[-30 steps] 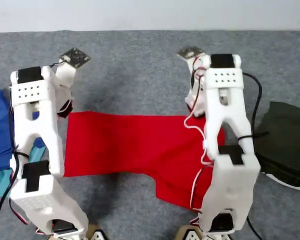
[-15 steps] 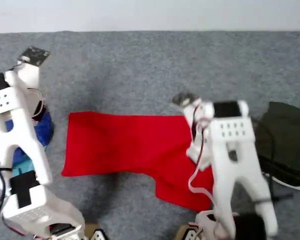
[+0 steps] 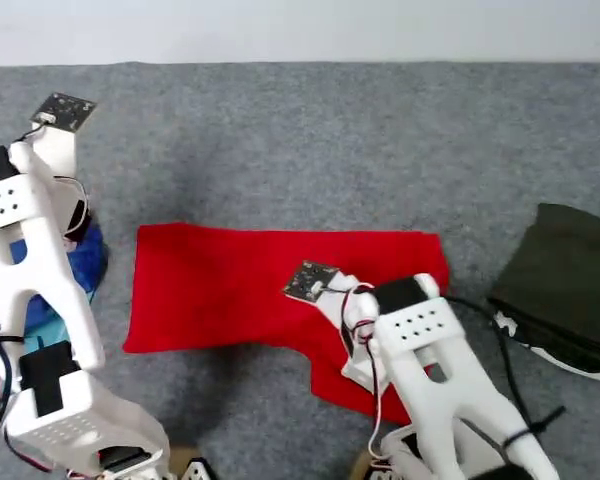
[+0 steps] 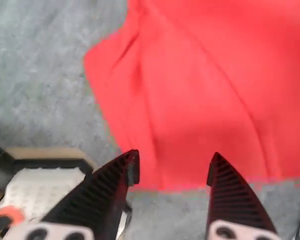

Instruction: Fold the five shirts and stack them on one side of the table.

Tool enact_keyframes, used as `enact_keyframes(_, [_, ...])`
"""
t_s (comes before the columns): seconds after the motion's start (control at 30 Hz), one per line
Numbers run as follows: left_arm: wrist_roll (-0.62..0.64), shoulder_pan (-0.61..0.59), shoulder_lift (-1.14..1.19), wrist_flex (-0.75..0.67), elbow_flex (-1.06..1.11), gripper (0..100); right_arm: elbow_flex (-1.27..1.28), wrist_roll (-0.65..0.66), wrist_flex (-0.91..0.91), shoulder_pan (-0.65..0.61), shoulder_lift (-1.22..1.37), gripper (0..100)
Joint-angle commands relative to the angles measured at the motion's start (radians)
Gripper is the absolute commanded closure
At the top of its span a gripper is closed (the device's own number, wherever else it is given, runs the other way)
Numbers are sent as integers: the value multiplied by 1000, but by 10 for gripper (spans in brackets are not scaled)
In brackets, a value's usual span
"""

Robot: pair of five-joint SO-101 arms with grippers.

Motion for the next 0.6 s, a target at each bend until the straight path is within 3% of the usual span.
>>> enact_keyframes(0.0, [6,2,-43,-11,-27,992,2,2,-113,-12,101,768])
enact_keyframes(0.23, [6,2,-43,-18,-27,992,-5,6,-231,-10,297,898])
enact_keyframes(0.4, [5,2,-41,-20,-27,992,-32,3,-211,-8,344,980])
enact_keyframes(0.57, [3,2,-41,-74,21,992,-120,2,-133,24,344,987])
